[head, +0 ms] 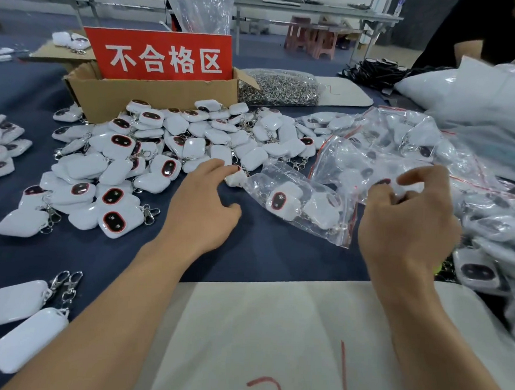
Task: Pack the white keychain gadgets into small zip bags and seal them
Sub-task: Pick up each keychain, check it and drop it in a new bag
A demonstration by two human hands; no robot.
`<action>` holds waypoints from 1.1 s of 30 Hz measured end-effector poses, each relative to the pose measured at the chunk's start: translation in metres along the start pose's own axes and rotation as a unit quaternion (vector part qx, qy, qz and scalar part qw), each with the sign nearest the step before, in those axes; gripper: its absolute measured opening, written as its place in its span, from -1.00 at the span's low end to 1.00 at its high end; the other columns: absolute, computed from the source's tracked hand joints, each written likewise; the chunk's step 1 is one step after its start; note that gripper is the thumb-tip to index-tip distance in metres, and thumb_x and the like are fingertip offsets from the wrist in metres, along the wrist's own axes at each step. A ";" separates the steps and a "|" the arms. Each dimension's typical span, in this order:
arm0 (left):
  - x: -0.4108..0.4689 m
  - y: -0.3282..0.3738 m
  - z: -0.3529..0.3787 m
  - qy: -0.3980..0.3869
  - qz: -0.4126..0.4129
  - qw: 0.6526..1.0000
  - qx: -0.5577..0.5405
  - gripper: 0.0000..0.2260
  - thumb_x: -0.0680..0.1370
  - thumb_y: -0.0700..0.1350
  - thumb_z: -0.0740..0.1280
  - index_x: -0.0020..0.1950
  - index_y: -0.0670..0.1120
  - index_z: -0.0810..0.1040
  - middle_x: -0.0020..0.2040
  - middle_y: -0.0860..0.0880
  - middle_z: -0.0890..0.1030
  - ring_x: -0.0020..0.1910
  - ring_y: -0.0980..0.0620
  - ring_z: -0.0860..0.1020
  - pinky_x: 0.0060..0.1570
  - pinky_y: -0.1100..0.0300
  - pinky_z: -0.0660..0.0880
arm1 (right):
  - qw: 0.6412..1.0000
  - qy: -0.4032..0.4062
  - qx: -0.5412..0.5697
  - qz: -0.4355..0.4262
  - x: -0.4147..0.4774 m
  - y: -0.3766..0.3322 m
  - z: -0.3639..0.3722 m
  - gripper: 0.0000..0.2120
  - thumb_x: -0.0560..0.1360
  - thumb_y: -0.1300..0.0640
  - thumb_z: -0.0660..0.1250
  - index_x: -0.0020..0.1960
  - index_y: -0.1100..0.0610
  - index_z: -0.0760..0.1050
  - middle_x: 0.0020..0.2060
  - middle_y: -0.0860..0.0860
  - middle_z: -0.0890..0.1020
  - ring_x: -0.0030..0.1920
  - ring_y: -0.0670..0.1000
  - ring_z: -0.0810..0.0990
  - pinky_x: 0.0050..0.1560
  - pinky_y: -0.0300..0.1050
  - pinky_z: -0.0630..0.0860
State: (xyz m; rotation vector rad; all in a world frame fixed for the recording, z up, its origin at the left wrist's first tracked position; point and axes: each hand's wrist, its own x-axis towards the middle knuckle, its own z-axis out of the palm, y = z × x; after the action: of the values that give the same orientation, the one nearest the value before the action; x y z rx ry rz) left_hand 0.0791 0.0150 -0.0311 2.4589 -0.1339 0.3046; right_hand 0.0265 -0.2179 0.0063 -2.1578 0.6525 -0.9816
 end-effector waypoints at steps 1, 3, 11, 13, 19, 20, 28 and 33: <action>0.000 0.000 0.001 -0.015 0.001 1.000 0.015 -0.40 0.48 -0.05 0.44 0.52 0.12 0.42 0.57 0.13 0.30 0.52 0.08 0.28 0.43 0.20 0.20 | 0.999 -0.025 -0.037 0.010 0.003 0.003 -0.001 -0.88 0.53 0.07 0.31 0.06 -0.01 0.45 -0.28 0.07 0.66 -0.14 0.25 0.56 -0.08 -0.02 0.30; -0.001 -0.001 0.003 -0.050 -0.003 0.998 0.039 -0.33 0.51 0.11 0.42 0.60 0.16 0.29 0.65 0.12 0.14 0.61 0.10 0.10 0.52 0.12 0.11 | 0.993 -0.089 -0.069 0.027 0.003 0.005 0.001 -0.88 0.53 0.05 0.33 0.03 0.04 0.56 -0.15 0.11 0.70 -0.02 0.26 0.61 0.00 0.02 0.42; 0.001 -0.002 0.006 -0.083 0.026 0.994 0.072 -0.39 0.59 0.19 0.29 0.62 0.14 0.22 0.66 0.10 0.12 0.60 0.17 0.03 0.50 0.12 0.07 | 0.938 -0.302 0.142 0.089 -0.010 0.001 0.016 -0.75 0.53 0.22 0.32 -0.09 -0.10 0.67 -0.50 0.01 0.63 -0.47 -0.08 0.56 -0.32 -0.14 0.43; 0.000 -0.002 0.005 -0.084 0.021 0.994 0.068 -0.38 0.59 0.19 0.30 0.62 0.15 0.23 0.66 0.10 0.12 0.61 0.17 0.03 0.51 0.12 0.06 | 0.907 -0.385 0.155 0.077 -0.011 0.002 0.017 -0.71 0.54 0.29 0.31 0.09 -0.02 0.67 -0.53 0.06 0.61 -0.53 -0.11 0.51 -0.36 -0.28 0.39; -0.001 -0.001 0.004 -0.082 0.005 0.995 0.057 -0.39 0.58 0.19 0.31 0.62 0.18 0.24 0.67 0.10 0.11 0.62 0.12 0.09 0.53 0.11 0.05 | 0.882 -0.464 0.070 0.045 -0.007 -0.001 0.010 -0.76 0.45 0.17 0.45 -0.24 -0.18 0.64 -0.63 -0.09 0.51 -0.58 -0.02 0.42 -0.56 -0.35 0.33; -0.002 0.000 0.004 -0.079 0.005 0.995 0.053 -0.39 0.58 0.18 0.32 0.61 0.17 0.25 0.67 0.10 0.11 0.61 0.12 0.10 0.53 0.12 0.06 | 0.883 -0.461 0.069 0.054 -0.007 -0.002 0.010 -0.77 0.42 0.17 0.46 -0.26 -0.17 0.64 -0.63 -0.09 0.50 -0.59 -0.03 0.40 -0.56 -0.32 0.33; 0.000 -0.001 0.005 -0.084 0.011 0.994 0.064 -0.38 0.56 0.19 0.33 0.60 0.16 0.25 0.68 0.11 0.02 0.64 0.15 -0.03 0.56 0.02 0.08 | 0.940 -0.323 -0.105 -0.043 -0.022 0.002 0.021 -0.77 0.46 -0.08 0.43 -0.20 0.02 0.45 -0.25 -0.05 0.60 -0.13 0.12 0.55 -0.16 -0.04 0.39; -0.001 -0.002 0.005 -0.073 0.011 0.996 0.046 -0.45 0.55 0.13 0.36 0.52 0.12 0.33 0.66 0.12 0.08 0.62 0.18 0.01 0.51 0.10 0.11 | 0.922 -0.354 -0.140 -0.065 -0.021 -0.004 0.017 -0.70 0.37 -0.31 0.39 -0.25 -0.08 0.51 -0.28 -0.11 0.60 -0.13 0.12 0.54 -0.13 -0.02 0.44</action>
State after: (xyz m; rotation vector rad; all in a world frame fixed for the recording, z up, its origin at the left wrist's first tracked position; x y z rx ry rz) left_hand 0.0795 0.0130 -0.0365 2.5720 -0.2145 0.1436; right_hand 0.0283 -0.1945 -0.0087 -2.6010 0.3011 -0.1099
